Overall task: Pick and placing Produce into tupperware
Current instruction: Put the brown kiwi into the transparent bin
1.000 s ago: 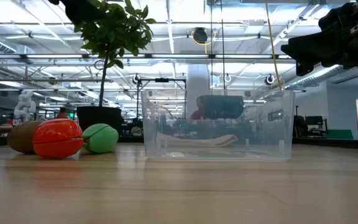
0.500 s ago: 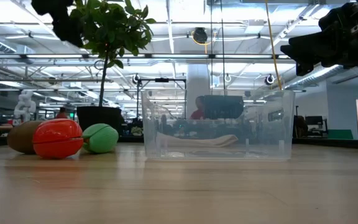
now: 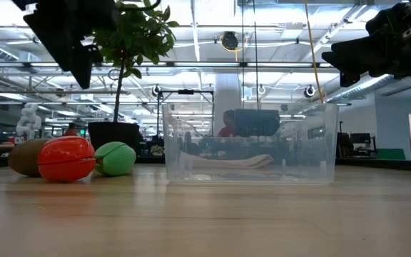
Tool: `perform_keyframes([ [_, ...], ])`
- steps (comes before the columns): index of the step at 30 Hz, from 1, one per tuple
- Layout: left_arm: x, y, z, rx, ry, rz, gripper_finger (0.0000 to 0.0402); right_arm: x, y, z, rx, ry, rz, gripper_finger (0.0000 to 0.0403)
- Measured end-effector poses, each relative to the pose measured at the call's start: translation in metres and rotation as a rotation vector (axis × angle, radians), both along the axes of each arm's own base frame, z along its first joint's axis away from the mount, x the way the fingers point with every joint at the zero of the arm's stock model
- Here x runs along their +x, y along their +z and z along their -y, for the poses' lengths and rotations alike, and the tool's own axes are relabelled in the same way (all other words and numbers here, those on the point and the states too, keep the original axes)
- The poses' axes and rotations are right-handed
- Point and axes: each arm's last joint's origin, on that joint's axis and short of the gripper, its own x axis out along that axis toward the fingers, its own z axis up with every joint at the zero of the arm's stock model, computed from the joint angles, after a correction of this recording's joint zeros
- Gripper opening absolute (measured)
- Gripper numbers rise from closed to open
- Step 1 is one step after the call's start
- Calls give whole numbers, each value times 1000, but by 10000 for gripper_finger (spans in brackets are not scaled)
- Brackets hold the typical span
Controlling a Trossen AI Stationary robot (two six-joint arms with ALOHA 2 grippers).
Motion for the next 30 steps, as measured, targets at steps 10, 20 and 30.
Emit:
perform_keyframes([
  [10, 13, -20, 20, 126, -89, -90, 292, 0, 0, 0, 0, 0, 0, 132],
  [20, 4, -59, 30, 115, -115, -162, 292, 0, 0, 0, 0, 0, -1, 132],
  [30, 6, -69, 42, 42, -146, -90, 292, 0, 0, 0, 0, 0, 0, 132],
])
